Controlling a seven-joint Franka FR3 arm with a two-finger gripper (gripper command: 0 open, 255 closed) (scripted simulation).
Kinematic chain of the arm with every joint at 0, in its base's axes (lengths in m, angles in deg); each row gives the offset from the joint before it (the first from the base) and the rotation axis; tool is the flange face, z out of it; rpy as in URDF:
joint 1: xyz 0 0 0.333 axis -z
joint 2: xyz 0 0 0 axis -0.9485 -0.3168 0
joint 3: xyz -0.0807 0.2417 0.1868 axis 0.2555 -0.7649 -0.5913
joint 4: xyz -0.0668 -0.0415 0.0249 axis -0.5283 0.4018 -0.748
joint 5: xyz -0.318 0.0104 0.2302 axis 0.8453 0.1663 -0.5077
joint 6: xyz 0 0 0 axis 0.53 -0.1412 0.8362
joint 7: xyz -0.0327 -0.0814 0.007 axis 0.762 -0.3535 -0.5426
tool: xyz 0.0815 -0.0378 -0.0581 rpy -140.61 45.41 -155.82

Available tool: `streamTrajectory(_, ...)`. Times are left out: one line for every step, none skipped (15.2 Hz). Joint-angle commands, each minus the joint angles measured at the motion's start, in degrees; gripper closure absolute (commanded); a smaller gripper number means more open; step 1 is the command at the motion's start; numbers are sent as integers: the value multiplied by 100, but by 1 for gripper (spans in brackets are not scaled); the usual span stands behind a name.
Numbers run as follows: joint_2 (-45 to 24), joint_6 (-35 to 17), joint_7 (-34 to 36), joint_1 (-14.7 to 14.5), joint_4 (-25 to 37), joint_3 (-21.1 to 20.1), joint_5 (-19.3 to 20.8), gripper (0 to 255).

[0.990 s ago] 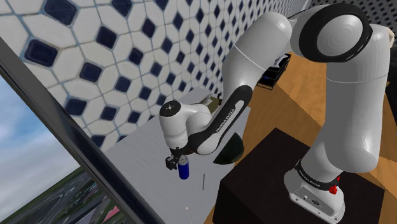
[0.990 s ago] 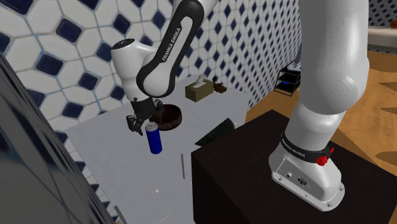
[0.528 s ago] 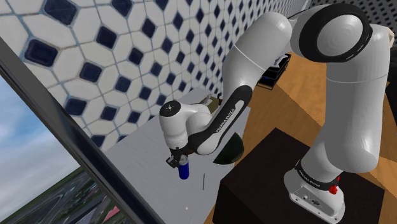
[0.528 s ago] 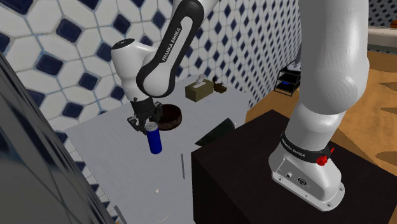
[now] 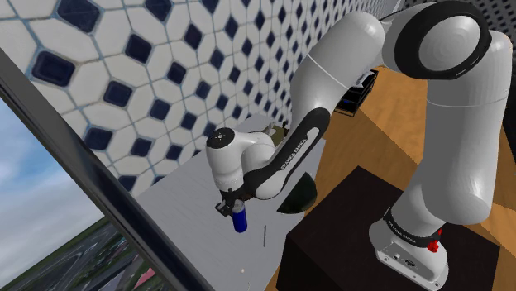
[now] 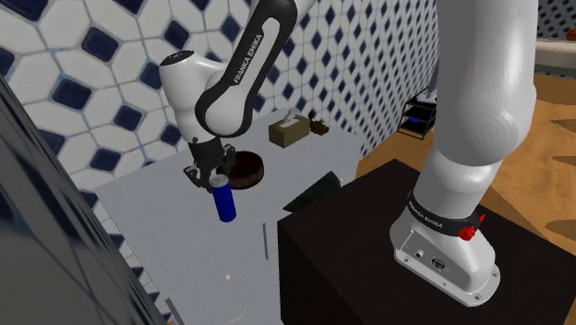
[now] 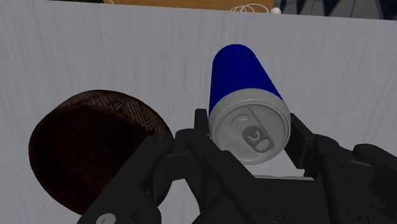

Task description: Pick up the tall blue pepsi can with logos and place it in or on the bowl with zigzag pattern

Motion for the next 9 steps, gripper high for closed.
streamTrajectory(147,100,-96,61,-26,-79,-125,255)
streamTrajectory(216,153,-143,88,-32,-116,-187,255)
streamTrajectory(284,207,-190,114,-36,-152,-250,255)
streamTrajectory(352,261,-237,139,-39,-188,-313,255)
streamTrajectory(420,316,-285,164,-41,-222,-376,255)
streamTrajectory(488,372,-332,187,-41,-255,-438,255)
streamTrajectory(555,428,-380,210,-40,-286,-501,255)
streamTrajectory(621,484,-427,232,-37,-316,-564,255)
streamTrajectory(687,542,-474,252,-33,-346,-626,255)
